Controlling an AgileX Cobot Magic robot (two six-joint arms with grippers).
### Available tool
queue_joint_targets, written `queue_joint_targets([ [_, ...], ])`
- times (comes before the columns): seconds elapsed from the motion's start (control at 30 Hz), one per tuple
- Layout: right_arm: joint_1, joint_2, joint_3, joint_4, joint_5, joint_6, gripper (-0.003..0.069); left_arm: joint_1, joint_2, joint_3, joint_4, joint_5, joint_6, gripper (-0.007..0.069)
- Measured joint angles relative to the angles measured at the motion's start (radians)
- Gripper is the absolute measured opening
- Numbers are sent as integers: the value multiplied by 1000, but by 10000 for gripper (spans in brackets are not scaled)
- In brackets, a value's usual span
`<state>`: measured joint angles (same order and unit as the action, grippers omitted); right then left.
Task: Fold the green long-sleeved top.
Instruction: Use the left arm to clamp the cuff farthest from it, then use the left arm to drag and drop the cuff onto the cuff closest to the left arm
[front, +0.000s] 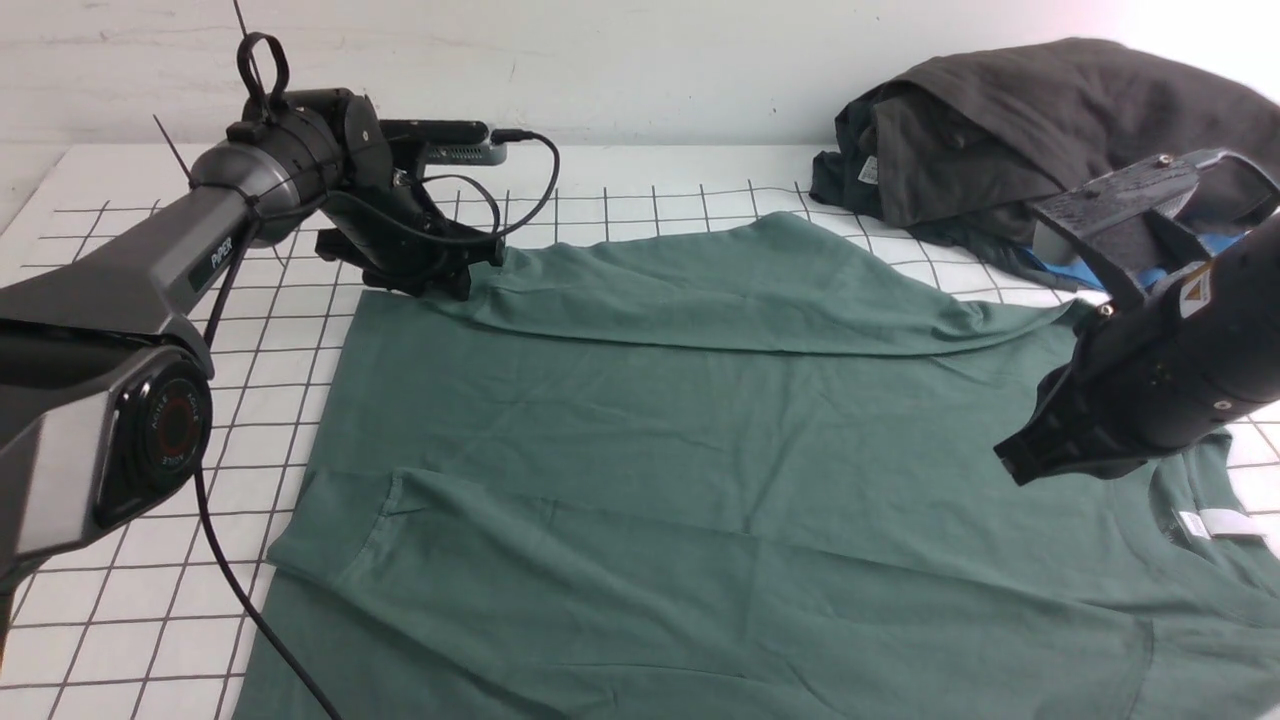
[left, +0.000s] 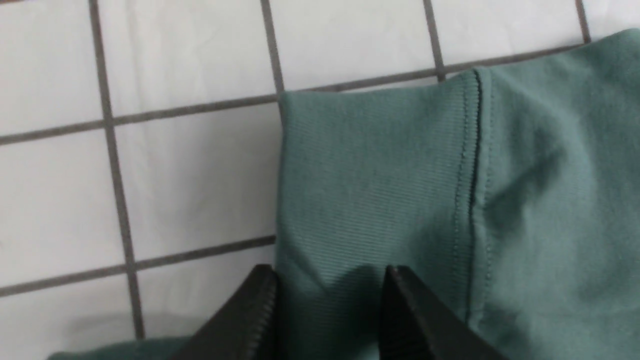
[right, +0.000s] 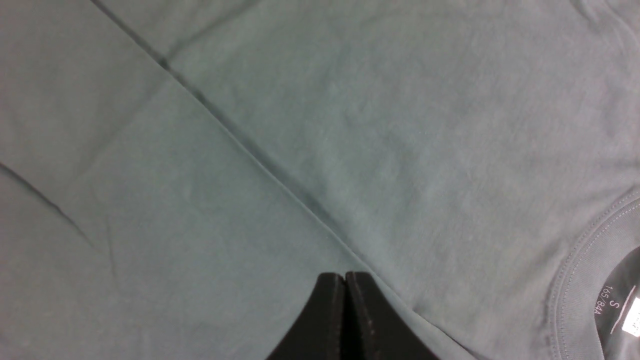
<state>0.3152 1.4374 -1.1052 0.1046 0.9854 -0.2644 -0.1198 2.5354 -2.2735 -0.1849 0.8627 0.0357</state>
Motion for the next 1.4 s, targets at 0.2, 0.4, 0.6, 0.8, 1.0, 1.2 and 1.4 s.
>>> queue_joint_targets([
  [0.2, 0, 0, 0, 0, 0, 0, -14, 0, 3, -39, -6, 40, 3, 70],
  [0.4, 0, 1, 0, -1, 0, -3, -14, 0, -31, -62, -19, 228, 50, 23],
  [0.6, 0, -1, 0, -4, 25, -16, -14, 0, -193, 17, -9, 351, 80, 24],
  [0.8, 0, -61, 0, -14, 79, -23, -14, -1, -427, 336, 8, 361, 89, 24],
  [1.0, 0, -142, -1, 4, 145, -25, -14, -5, -678, 798, -7, 268, 133, 24],
  [1.2, 24, -181, -1, 64, 248, -40, -14, -5, -935, 1244, -45, 51, 155, 24],
  [1.4, 171, -181, -1, 65, 255, -41, -14, -5, -980, 1410, -99, -30, 249, 28],
])
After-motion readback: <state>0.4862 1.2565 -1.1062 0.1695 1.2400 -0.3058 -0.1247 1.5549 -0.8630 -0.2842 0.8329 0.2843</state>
